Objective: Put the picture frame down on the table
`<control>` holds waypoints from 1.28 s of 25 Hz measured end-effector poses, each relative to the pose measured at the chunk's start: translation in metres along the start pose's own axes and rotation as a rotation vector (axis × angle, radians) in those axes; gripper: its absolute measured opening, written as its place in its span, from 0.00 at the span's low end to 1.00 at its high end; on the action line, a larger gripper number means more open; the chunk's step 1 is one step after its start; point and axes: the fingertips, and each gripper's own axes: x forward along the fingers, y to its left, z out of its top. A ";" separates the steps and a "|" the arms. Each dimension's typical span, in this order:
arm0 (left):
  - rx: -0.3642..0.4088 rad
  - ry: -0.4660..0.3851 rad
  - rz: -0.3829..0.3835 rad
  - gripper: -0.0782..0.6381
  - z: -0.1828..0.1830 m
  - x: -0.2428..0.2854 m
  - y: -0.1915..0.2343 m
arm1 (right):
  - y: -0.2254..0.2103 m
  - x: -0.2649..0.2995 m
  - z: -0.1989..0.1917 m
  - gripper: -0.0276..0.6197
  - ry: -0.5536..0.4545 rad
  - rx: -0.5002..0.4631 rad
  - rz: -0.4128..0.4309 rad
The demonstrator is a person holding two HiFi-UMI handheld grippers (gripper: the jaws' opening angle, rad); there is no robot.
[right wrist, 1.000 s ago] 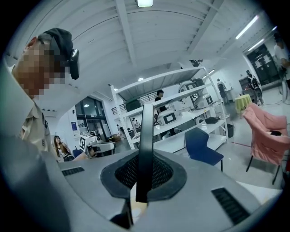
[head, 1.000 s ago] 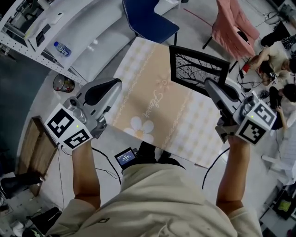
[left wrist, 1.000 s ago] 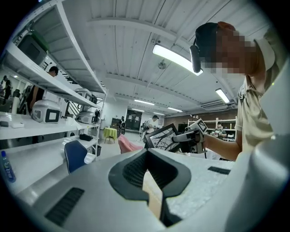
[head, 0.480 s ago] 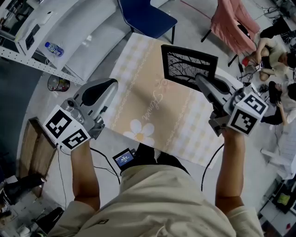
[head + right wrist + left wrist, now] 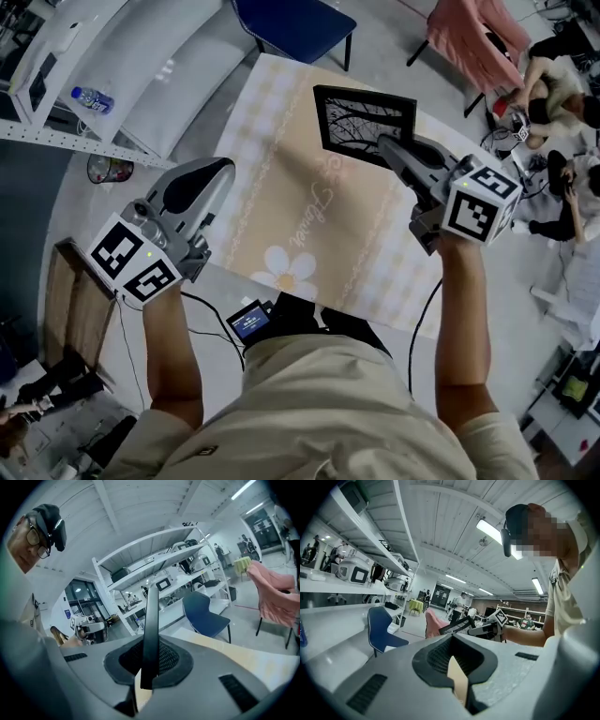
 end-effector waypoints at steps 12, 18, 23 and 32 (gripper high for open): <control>-0.084 0.033 -0.017 0.12 -0.033 0.024 0.046 | -0.061 0.057 -0.043 0.08 0.070 0.091 -0.043; -0.115 0.049 -0.032 0.12 -0.045 0.032 0.061 | -0.083 0.080 -0.064 0.08 0.099 0.146 -0.056; -0.140 0.063 -0.049 0.12 -0.060 0.038 0.070 | -0.100 0.095 -0.084 0.08 0.121 0.198 -0.068; -0.160 0.067 -0.076 0.12 -0.072 0.044 0.073 | -0.126 0.104 -0.110 0.08 0.162 0.251 -0.115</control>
